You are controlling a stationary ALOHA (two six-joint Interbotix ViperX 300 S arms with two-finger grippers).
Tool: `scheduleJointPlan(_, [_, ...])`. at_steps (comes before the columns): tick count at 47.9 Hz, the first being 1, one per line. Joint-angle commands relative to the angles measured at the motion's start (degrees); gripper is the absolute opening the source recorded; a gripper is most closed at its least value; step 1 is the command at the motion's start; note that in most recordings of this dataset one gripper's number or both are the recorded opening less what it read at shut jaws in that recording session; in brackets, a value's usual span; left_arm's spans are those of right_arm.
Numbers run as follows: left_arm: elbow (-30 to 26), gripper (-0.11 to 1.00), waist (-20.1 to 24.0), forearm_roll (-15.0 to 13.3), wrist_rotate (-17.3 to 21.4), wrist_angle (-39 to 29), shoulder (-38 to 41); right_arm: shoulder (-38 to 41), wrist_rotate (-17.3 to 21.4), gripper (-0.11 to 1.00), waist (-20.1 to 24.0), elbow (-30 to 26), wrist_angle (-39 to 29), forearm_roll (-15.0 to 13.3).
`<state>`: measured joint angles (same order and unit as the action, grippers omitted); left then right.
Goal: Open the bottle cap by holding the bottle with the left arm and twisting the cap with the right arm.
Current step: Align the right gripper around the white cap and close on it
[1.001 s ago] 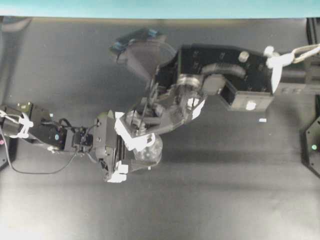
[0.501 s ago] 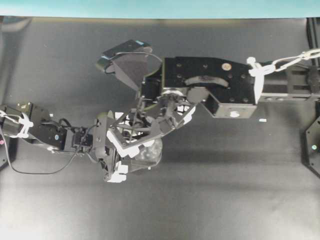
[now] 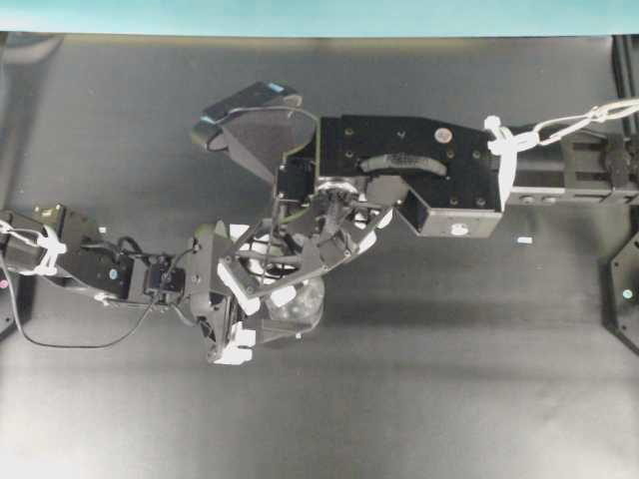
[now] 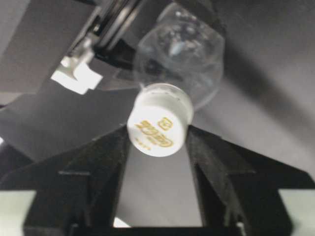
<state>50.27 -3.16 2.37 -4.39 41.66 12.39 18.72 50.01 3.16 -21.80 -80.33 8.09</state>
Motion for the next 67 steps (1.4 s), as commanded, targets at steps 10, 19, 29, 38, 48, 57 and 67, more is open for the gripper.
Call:
scheduleJointPlan(10, [-0.2, 0.81, -0.4, 0.2, -0.1, -0.3, -0.2, 0.3, -8.5, 0.37, -0.2, -0.6, -1.1, 0.0])
scheduleJointPlan(19, [-0.1, 0.81, -0.5, 0.2, -0.1, -0.3, -0.1, 0.3, -20.6, 0.37, -0.9, -0.8, -1.7, 0.0])
scheduleJointPlan(29, [0.0, 0.81, -0.4, 0.2, 0.0, -0.5, -0.1, 0.5, -38.9, 0.37, -1.0, -1.3, -1.3, -0.1])
scheduleJointPlan(38, [0.0, 0.81, -0.4, 0.2, 0.0, -0.8, -0.1, 0.7, -49.9, 0.37, -1.6, -1.8, -1.5, -0.1])
scheduleJointPlan(48, [0.0, 0.81, -0.3, 0.2, 0.0, -0.8, -0.1, 0.7, -65.7, 0.37, -1.3, -1.8, -1.3, -0.2])
scheduleJointPlan(57, [0.0, 0.81, -0.2, 0.2, 0.1, -0.8, 0.0, 0.7, -80.2, 0.37, -1.3, -1.8, -0.4, -0.3])
scheduleJointPlan(67, [-0.1, 0.81, -0.2, 0.2, 0.1, -0.8, 0.0, 0.7, -88.2, 0.37, -1.4, -1.8, 0.3, -0.9])
